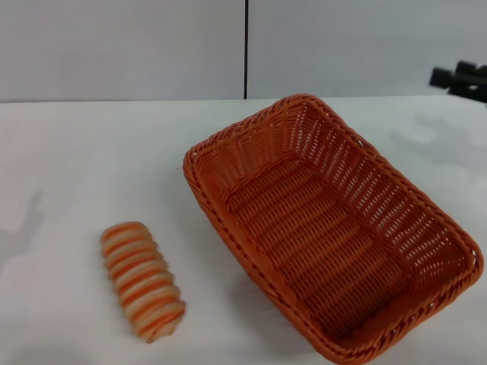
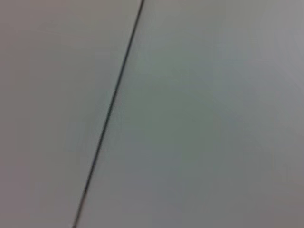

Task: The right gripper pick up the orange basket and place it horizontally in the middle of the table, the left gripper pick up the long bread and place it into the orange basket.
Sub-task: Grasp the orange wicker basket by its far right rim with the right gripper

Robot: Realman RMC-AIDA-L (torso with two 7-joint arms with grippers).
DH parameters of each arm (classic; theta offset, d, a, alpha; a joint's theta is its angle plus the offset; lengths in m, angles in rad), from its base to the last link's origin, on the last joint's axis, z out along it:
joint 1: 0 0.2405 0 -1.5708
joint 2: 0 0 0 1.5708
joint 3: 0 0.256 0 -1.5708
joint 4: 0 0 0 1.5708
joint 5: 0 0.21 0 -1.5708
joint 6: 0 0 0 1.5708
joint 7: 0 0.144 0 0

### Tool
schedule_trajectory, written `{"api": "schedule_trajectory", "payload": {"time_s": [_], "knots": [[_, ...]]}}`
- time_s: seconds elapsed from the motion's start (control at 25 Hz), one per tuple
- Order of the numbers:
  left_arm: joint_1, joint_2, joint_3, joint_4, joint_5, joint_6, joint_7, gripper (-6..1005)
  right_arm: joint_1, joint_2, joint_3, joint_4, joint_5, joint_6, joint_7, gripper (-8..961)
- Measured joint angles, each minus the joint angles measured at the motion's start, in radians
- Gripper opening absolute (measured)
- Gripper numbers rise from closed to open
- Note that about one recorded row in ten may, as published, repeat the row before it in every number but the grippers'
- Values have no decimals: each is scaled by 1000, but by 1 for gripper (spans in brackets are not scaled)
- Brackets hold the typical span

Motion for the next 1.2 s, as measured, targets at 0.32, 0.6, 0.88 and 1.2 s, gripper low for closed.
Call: {"api": "schedule_trajectory", "payload": {"time_s": [0.32, 0.6, 0.88, 1.2], "knots": [[-9, 3, -40, 20, -1, 1, 3, 843, 88, -23, -181, -317, -357, 126, 586, 757], [-9, 3, -62, 33, -2, -1, 3, 843, 207, -49, -185, -283, -487, 247, 791, 752], [-2, 2, -78, 34, -2, -3, 3, 843, 317, -61, -189, -96, -628, 214, 816, 747], [-2, -1, -82, 40, -2, -27, 3, 843, 380, -63, -186, 51, -659, 145, 762, 741]]}}
